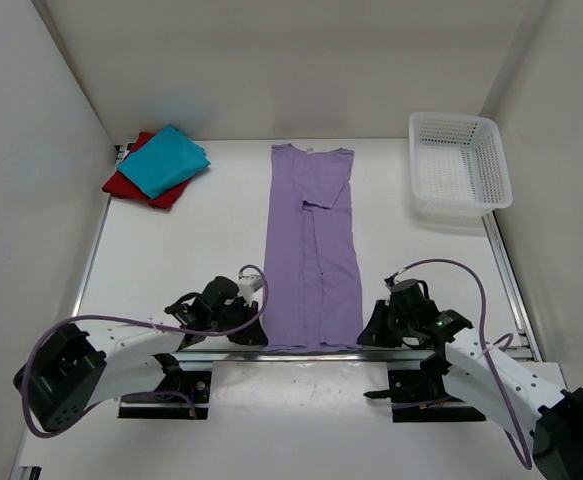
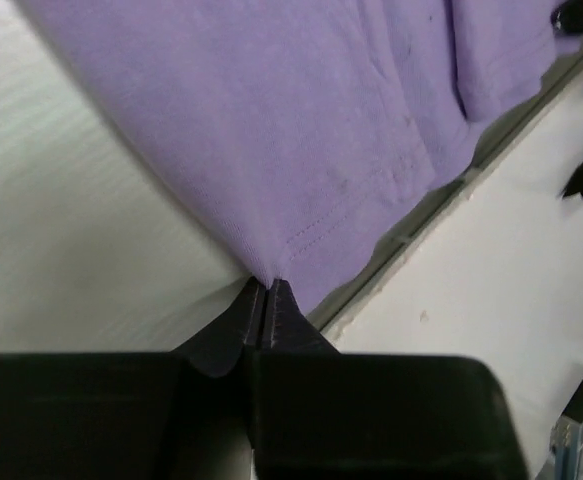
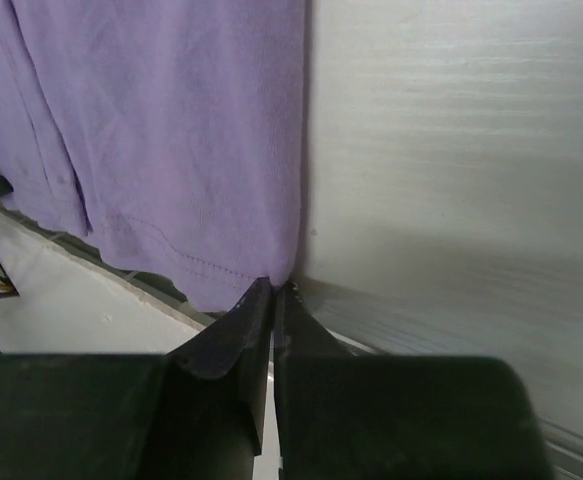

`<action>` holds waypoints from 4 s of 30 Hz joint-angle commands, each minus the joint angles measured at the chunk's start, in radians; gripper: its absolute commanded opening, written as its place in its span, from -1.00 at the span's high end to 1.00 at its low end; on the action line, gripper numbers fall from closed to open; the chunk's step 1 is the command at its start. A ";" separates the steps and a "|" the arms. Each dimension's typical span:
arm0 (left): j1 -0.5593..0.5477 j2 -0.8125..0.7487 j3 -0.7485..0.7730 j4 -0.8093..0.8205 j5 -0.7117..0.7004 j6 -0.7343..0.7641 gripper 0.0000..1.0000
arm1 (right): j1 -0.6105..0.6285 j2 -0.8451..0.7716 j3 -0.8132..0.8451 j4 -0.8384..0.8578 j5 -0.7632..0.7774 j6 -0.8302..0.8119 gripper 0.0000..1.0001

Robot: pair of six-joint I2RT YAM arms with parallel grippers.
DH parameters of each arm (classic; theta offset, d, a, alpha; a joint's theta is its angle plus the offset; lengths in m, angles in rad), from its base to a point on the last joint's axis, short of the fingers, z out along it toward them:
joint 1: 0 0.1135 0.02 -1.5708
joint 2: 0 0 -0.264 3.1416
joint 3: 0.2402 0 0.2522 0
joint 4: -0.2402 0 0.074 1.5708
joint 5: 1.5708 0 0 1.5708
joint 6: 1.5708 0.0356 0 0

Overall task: Fold and stack the t-shirts
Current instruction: Grab the bottom of the folded rectangular tshirt with both arms, then fold the folded rectangular tshirt in 1/3 of the way, then grab one side of the 2/3 rectangular tshirt with both arms

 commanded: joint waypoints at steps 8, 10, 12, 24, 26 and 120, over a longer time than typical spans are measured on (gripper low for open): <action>0.093 -0.120 0.145 -0.278 0.089 0.044 0.98 | 0.056 -0.022 0.185 -0.125 -0.014 -0.039 1.00; 0.139 -0.064 0.247 -0.306 0.056 0.078 0.99 | -0.060 0.019 0.242 -0.084 -0.043 -0.147 0.98; 0.170 -0.019 0.286 -0.252 0.026 0.075 0.98 | -0.184 0.089 0.276 0.001 -0.125 -0.214 1.00; 0.325 0.384 0.588 0.029 -0.145 -0.063 1.00 | -0.401 0.688 0.645 0.295 -0.147 -0.356 1.00; 0.349 0.449 0.668 0.020 -0.158 -0.058 1.00 | -0.401 0.798 0.746 0.298 -0.126 -0.365 1.00; 0.294 0.495 0.254 0.342 -0.141 -0.124 -0.08 | -0.344 0.757 0.273 0.815 -0.123 -0.186 1.00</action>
